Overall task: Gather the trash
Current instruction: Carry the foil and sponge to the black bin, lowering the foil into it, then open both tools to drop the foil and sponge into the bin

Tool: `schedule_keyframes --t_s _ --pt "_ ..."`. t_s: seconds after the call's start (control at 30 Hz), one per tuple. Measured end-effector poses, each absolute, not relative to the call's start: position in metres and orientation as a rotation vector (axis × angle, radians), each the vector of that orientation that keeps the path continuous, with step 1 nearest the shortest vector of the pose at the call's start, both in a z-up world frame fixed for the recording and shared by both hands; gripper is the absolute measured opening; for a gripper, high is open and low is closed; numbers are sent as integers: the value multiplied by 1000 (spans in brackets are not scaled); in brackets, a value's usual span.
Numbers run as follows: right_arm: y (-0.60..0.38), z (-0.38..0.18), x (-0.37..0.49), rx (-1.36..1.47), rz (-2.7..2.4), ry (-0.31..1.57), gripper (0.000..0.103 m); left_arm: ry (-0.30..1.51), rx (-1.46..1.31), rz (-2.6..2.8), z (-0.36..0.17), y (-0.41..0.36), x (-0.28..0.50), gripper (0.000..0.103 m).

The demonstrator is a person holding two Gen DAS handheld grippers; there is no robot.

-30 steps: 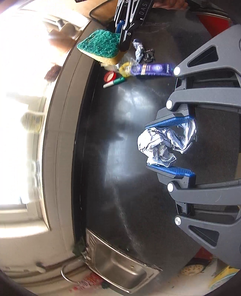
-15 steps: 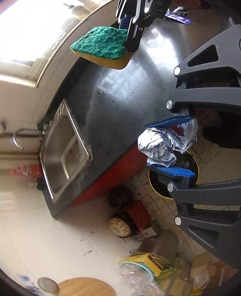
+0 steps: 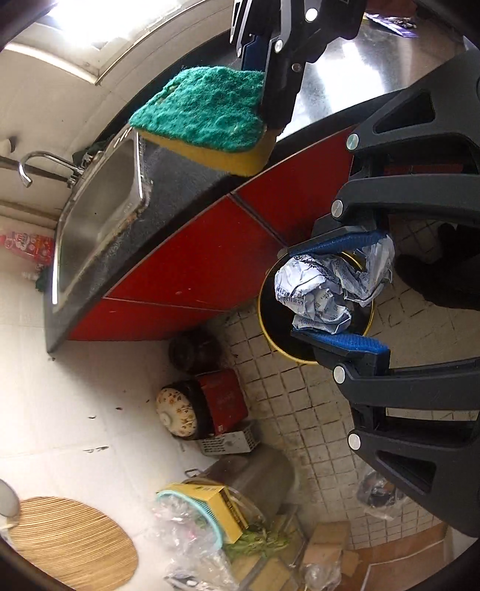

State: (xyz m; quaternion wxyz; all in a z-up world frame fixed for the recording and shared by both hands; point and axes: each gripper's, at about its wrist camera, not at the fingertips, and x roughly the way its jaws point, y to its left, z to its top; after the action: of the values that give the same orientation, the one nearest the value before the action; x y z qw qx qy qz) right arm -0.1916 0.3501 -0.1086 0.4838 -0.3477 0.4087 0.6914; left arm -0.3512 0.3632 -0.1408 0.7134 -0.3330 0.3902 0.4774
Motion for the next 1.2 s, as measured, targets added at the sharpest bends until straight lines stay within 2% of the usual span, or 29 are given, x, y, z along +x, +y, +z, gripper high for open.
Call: schedule_keyframes --t_s 0.2,0.47,0.63,0.67,0.7,0.73,0.77,0.83,0.9,1.2 --pt "386 -156 -200 -946 1652 1090 33 897 -792 1040 -188 375 -350 37" --pt "409 -181 -206 -1001 1626 1134 37 889 -838 1021 -210 383 -356 38" --pt "417 -180 -210 -1004 1643 1129 46 880 -845 1007 -216 388 -358 41" --pt "419 -180 -210 -1005 1645 1135 52 875 -849 1003 -216 390 -358 44" --pt "421 -181 -211 -1003 1646 1144 58 873 -854 1002 -217 391 -359 54" --pt "422 -181 -210 -1000 1646 1152 68 869 -859 1001 -218 392 -360 61" --pt "423 -180 -210 -997 1648 1155 70 868 -861 1003 -218 393 -360 72" --pt "423 -177 -209 -997 1646 1139 71 868 -851 1019 -218 393 -361 76" --pt "422 -175 -206 -986 1650 1143 72 868 -852 1028 -219 394 -362 84" --pt "413 -149 -187 -908 1651 1120 76 876 -814 1036 -205 391 -361 87"
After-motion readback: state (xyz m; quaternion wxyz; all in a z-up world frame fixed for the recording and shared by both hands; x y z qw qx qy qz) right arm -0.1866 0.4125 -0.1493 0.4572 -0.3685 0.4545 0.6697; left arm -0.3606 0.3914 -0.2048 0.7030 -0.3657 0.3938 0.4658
